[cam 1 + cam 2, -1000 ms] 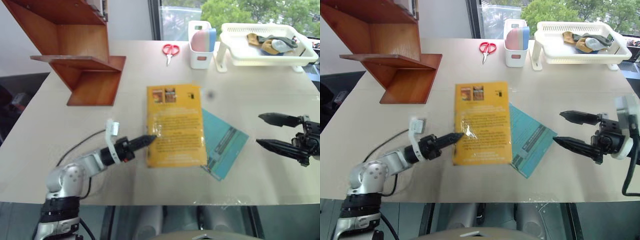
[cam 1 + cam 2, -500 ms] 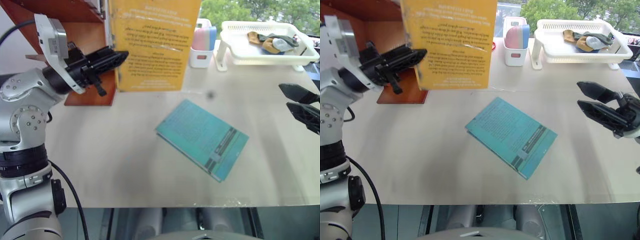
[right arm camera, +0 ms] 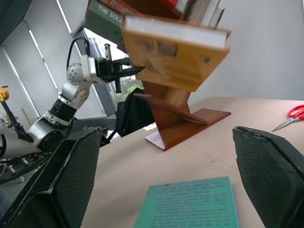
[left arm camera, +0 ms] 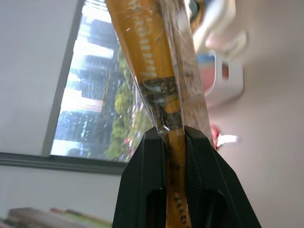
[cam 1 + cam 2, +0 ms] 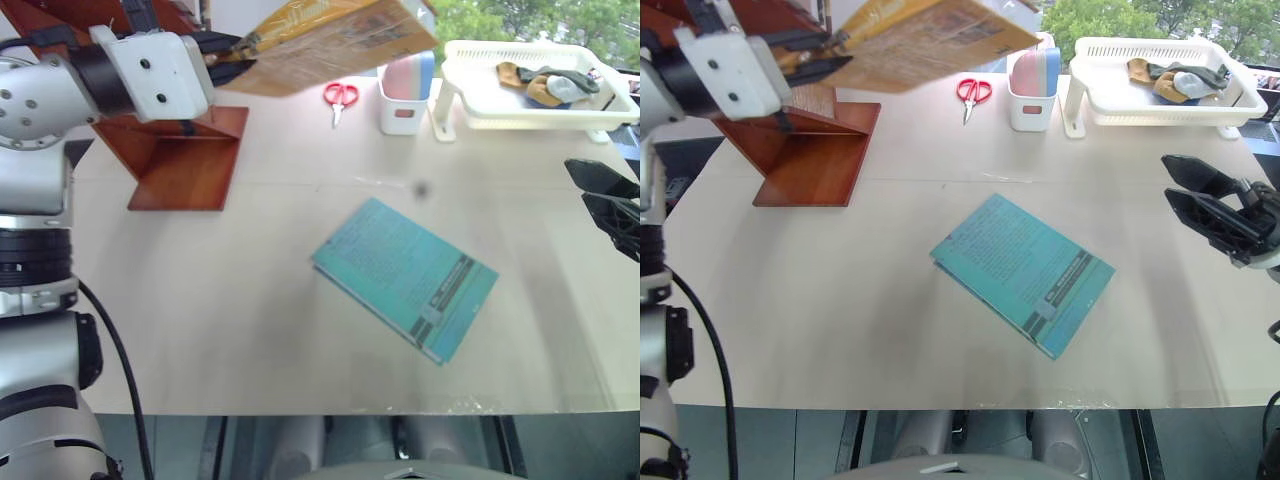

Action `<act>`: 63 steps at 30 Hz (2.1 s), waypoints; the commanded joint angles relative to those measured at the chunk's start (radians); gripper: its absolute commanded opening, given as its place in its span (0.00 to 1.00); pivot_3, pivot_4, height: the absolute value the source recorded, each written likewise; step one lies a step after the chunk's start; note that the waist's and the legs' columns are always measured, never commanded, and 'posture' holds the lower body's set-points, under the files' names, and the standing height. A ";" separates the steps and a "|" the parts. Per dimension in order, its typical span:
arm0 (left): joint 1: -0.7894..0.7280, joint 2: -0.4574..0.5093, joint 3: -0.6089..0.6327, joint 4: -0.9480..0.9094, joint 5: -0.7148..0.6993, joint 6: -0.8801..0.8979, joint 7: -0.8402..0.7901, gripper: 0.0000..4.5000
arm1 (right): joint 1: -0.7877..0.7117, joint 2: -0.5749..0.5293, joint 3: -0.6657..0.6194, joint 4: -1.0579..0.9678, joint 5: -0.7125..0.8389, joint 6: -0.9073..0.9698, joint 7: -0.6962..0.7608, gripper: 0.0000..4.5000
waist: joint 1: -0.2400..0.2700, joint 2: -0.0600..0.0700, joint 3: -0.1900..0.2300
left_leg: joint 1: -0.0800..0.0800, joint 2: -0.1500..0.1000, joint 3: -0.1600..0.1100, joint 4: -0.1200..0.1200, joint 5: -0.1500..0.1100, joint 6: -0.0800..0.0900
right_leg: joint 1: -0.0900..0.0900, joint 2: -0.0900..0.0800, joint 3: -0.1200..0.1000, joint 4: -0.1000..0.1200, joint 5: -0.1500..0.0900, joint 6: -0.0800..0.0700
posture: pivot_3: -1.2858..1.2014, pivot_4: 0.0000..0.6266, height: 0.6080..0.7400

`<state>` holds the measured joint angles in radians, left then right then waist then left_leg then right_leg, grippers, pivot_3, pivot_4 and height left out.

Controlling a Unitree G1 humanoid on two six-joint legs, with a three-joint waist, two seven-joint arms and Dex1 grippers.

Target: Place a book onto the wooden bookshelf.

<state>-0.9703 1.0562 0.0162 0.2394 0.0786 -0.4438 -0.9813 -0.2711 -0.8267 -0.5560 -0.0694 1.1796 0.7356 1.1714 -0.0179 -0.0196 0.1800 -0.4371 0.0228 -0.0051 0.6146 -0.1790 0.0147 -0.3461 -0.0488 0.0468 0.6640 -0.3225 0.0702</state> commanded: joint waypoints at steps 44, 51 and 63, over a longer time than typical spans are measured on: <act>0.197 0.376 0.042 0.428 0.355 -0.191 0.569 0.88 | -0.049 -0.002 -0.019 0.033 -0.049 -0.024 0.064 1.00 | 0.001 0.000 0.001 | -0.002 0.003 0.002 0.008 0.000 0.000 | -0.007 0.000 0.003 0.016 0.000 0.000 | 0.52 0.24 1.00; 0.495 0.341 0.353 0.249 0.151 -0.228 0.605 0.88 | -0.149 -0.028 0.037 0.126 -0.093 -0.015 0.110 1.00 | 0.002 0.000 0.001 | -0.001 0.005 0.003 0.008 0.000 0.000 | -0.009 -0.001 0.005 0.017 0.000 0.000 | 0.52 0.24 1.00; 0.532 -0.172 0.228 -0.299 -0.255 0.222 0.544 0.88 | -0.177 -0.029 0.035 0.119 -0.108 -0.010 0.107 1.00 | 0.014 0.004 -0.001 | -0.001 0.004 0.002 0.010 0.000 0.000 | -0.006 -0.002 0.003 0.018 0.000 0.000 | 0.52 0.24 1.00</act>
<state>-0.4210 0.9174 0.3025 0.0148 -0.1218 -0.3012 -0.4509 -0.4448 -0.8408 -0.4837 0.0791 1.0621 0.7361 1.2803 -0.0042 -0.0159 0.1791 -0.4378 0.0262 -0.0029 0.6279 -0.1790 0.0149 -0.3505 -0.0503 0.0484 0.6827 -0.3223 0.0705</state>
